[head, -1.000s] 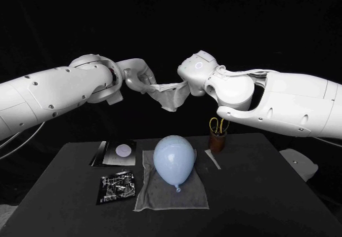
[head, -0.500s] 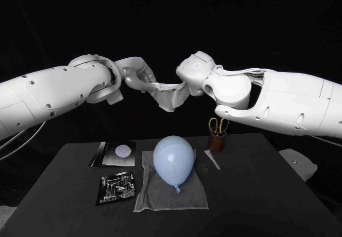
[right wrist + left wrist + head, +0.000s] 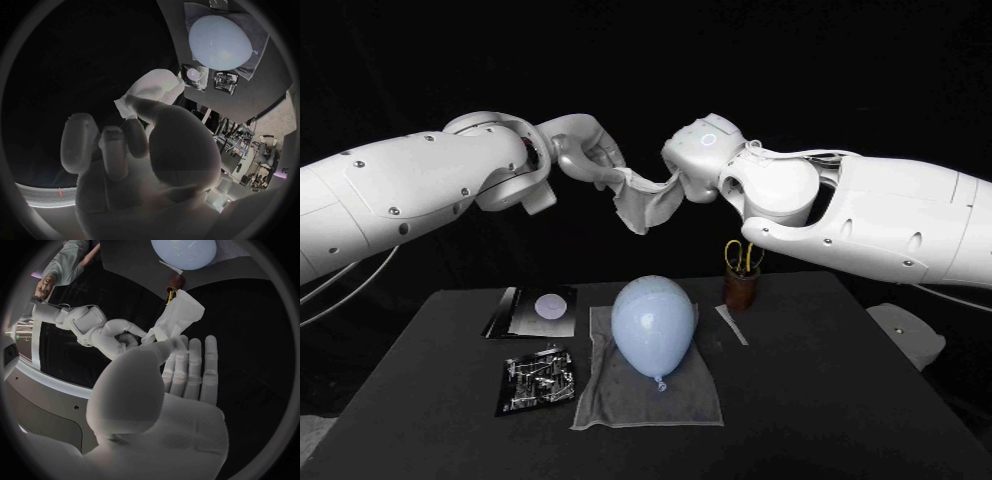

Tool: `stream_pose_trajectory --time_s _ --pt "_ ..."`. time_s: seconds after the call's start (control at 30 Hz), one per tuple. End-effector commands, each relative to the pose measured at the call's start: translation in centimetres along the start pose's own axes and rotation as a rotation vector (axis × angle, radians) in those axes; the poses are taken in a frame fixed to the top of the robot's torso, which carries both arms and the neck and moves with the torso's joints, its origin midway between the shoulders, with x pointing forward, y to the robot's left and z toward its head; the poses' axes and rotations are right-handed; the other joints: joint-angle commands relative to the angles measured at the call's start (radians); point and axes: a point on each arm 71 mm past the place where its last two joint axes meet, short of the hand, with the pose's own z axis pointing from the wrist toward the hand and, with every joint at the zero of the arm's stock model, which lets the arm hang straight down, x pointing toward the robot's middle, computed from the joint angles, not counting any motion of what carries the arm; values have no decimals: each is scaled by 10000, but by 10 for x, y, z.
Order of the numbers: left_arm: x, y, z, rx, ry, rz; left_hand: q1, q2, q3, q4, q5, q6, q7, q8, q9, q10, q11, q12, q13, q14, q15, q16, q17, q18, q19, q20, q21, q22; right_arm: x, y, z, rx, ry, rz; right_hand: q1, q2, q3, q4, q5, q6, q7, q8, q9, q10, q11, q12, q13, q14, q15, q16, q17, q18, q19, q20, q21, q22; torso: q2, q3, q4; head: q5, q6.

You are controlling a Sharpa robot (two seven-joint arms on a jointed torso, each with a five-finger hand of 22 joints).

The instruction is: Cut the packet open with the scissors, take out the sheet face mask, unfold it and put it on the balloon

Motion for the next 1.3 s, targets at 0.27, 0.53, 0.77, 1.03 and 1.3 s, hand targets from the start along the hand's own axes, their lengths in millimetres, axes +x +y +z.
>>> stream_pose_trajectory --time_s 0.27,0.53,0.77,1.03,1.3 --pt "14 -2 -11 339 944 -2059 -169 -45 -19 262 38 -114 -105 -72 1333 -187 -17 -51 -74 -244 6 27 -42 -92 -251 122 -117 -75 23 -10 -18 907 -130 5503 184 132 -68 -5 44 3 -6 -85 32 29 -16 33 80 1081 1 46 2627 12 225 37 87 1684 13 14 -13 92 28" --pt "35 4 -21 816 1505 -3350 178 -179 479 246 36 -272 221 -43 1496 -1085 601 -1599 -991 -1897 770 -2204 -1238 -323 -1571 729 -1858 -1144 33 -15 -32 1362 178 8069 234 196 -90 9 94 17 -6 -102 44 34 -19 22 84 1081 -13 46 2627 19 227 38 57 1675 7 -4 -4 40 -18" --pt "61 22 -33 1281 2014 -6094 251 -350 1477 26 70 -523 799 199 1670 -1844 1142 -3638 -2223 -2156 1303 -4469 -2383 -696 -2685 836 -3543 -2552 40 -16 -45 1555 624 9478 281 242 -103 11 116 51 -15 -100 58 24 -25 -4 71 1081 -20 46 2627 27 222 39 20 1663 16 9 4 68 -25" --pt "94 43 -44 1724 2513 -9280 -946 -169 2854 -730 47 -1808 1106 1697 2358 -1717 1348 -5066 -2189 -1604 1385 -6336 -3174 -697 -2644 774 -4381 -3488 42 -12 -57 1489 1047 10979 316 266 -113 8 144 58 -15 -108 66 7 -29 -36 49 1081 -30 46 2627 39 208 40 -44 1644 4 -3 -6 94 -41" --pt "125 61 -46 1617 2624 -11130 -1574 -91 3113 -893 48 -2412 1150 2170 2344 -1477 1336 -5381 -2182 -398 1283 -6375 -3158 -604 -2104 769 -4449 -3662 37 -5 -55 987 1476 11341 404 313 -152 -14 353 116 -26 -120 94 14 -38 -33 85 1081 -40 46 2627 35 225 34 -29 1651 17 -8 -11 102 -32"
